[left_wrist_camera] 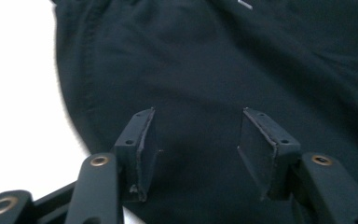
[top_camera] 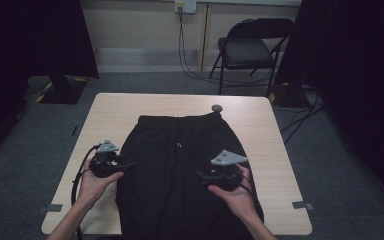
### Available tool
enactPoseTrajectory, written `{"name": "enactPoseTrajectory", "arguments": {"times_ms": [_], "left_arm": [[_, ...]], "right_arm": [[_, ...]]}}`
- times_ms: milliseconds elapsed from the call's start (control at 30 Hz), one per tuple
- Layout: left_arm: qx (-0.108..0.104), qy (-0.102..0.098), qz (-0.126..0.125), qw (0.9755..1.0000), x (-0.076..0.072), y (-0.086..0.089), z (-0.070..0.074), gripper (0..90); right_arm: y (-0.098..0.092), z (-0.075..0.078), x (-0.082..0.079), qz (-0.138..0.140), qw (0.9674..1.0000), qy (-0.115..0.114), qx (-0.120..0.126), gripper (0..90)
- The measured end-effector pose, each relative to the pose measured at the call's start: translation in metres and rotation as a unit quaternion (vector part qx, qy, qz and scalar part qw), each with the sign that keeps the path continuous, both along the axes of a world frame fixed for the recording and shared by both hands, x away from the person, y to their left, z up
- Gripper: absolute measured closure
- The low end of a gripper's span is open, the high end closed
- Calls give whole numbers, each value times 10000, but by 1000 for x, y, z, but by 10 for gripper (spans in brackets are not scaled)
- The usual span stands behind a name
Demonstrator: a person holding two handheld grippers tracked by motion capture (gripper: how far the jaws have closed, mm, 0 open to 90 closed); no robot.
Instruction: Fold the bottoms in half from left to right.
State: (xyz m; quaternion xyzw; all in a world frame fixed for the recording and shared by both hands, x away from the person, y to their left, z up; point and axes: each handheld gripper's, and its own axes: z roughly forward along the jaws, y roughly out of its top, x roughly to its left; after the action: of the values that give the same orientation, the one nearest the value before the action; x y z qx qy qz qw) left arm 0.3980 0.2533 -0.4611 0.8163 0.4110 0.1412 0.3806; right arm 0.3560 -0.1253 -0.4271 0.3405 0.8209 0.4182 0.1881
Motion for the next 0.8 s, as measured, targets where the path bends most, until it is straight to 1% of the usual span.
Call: {"name": "enactPoseTrajectory", "arguments": {"times_ms": [33, 67, 100, 133, 167, 200, 233, 267, 300, 333, 367, 433, 467, 500, 533, 567, 667, 700, 733, 767, 800], "left_arm": [[-25, 109, -102, 9999, 1, -2, -4, 473], [-5, 222, -197, 9996, 1, -4, -7, 482], [-5, 222, -197, 9996, 1, -4, -7, 481], [81, 226, -322, 9992, 1, -7, -11, 481], [126, 208, -245, 9994, 0, -8, -13, 478], [183, 319, -282, 9989, 1, -11, -19, 473], [183, 319, -282, 9989, 1, -11, -19, 469], [324, 366, -315, 9983, 1, -13, -24, 469], [329, 313, -270, 9986, 0, -14, -28, 464], [323, 327, -286, 9985, 1, -15, -28, 443], [410, 261, -292, 9984, 0, -17, -28, 441], [575, 180, -353, 9976, -3, -21, -29, 426], [604, 163, -351, 9974, -4, -23, -29, 395], [570, 182, -305, 9977, -5, -25, -30, 361], [562, 145, -266, 9980, -6, -27, -30, 341], [544, 118, -293, 9980, -9, -30, -31, 341], [532, 77, -394, 9978, -14, -36, -31, 347], [541, 97, -424, 9976, -15, -39, -31, 347], [541, 97, -424, 9976, -15, -39, -31, 347], [585, 126, -443, 9972, -19, -45, -30, 347], [585, 126, -443, 9972, -19, -45, -30, 345]], "right_arm": [[12, -4, 0, 173, 9998, 7, -115, 358], [24, -9, -1, 341, 9992, 38, -190, 371], [24, -9, -1, 341, 9992, 38, -190, 371], [35, -14, -1, 490, 9984, 73, -269, 386], [56, -32, 3, 695, 9963, 192, -465, 395], [61, -38, 5, 739, 9956, 245, -516, 395], [65, -44, 6, 780, 9949, 293, -572, 393], [65, -44, 6, 780, 9949, 293, -572, 393], [71, -53, 8, 860, 9936, 349, -652, 381], [74, -63, 8, 870, 9932, 419, -652, 373], [73, -65, 8, 894, 9931, 440, -616, 371], [69, -68, 10, 841, 9932, 521, -607, 360], [66, -69, 10, 811, 9933, 599, -558, 361], [61, -70, 11, 788, 9934, 677, -488, 361], [57, -70, 10, 742, 9940, 649, -484, 361], [53, -71, 9, 713, 9944, 616, -472, 364], [40, -70, 4, 659, 9944, 642, -511, 364], [35, -70, 2, 649, 9945, 649, -511, 364], [35, -70, 2, 649, 9945, 649, -511, 364], [23, -70, -2, 587, 9949, 644, -511, 364], [20, -69, -4, 573, 9949, 653, -518, 365]]}}
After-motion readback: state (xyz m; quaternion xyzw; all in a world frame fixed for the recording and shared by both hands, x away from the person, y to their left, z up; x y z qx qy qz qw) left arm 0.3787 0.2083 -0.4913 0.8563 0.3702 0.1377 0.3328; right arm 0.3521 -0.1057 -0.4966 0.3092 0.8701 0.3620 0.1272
